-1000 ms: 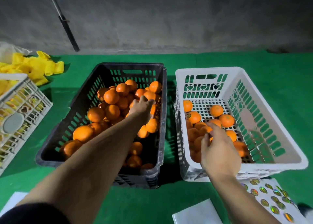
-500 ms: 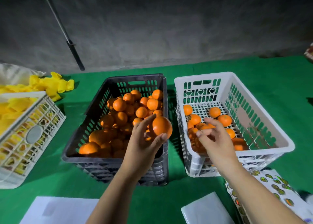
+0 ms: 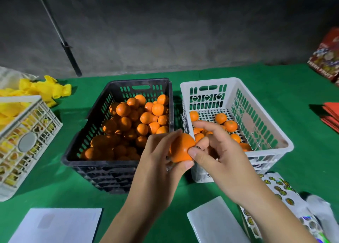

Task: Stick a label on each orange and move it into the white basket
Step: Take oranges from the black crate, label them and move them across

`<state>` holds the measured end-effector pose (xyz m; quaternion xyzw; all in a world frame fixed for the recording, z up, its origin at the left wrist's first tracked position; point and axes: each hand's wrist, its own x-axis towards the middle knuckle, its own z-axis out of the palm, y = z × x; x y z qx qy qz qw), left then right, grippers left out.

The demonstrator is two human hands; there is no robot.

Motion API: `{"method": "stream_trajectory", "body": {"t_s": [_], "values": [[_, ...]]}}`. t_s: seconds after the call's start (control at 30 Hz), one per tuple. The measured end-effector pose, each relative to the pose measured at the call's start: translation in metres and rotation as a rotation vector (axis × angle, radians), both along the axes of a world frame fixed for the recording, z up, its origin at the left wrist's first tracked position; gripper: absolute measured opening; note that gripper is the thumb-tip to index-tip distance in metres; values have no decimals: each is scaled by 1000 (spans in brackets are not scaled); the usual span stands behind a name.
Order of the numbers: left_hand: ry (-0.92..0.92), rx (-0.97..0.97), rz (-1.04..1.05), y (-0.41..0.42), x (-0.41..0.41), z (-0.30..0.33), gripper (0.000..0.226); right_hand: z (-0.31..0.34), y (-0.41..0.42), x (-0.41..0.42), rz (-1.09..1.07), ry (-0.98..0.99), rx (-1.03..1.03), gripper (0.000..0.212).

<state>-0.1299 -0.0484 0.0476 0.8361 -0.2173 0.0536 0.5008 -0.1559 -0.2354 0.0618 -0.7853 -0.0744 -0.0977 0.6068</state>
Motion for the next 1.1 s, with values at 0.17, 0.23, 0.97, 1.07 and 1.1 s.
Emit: {"method": "stream_trajectory", "body": {"t_s": [0.17, 0.23, 0.97, 1.07, 1.1], "values": [[-2, -80, 11, 0, -9, 8, 57, 8, -4, -5, -141, 5, -413, 59], [45, -143, -5, 1, -11, 11, 56, 10, -7, -5, -176, 74, -449, 73], [270, -326, -182, -9, -12, -11, 54, -8, 29, -3, 26, 387, 657, 42], [248, -303, -181, -11, -9, -16, 55, -12, 26, 0, 16, 356, 632, 37], [234, -275, -173, -12, -7, -18, 56, -14, 25, 1, 15, 363, 635, 37]]}}
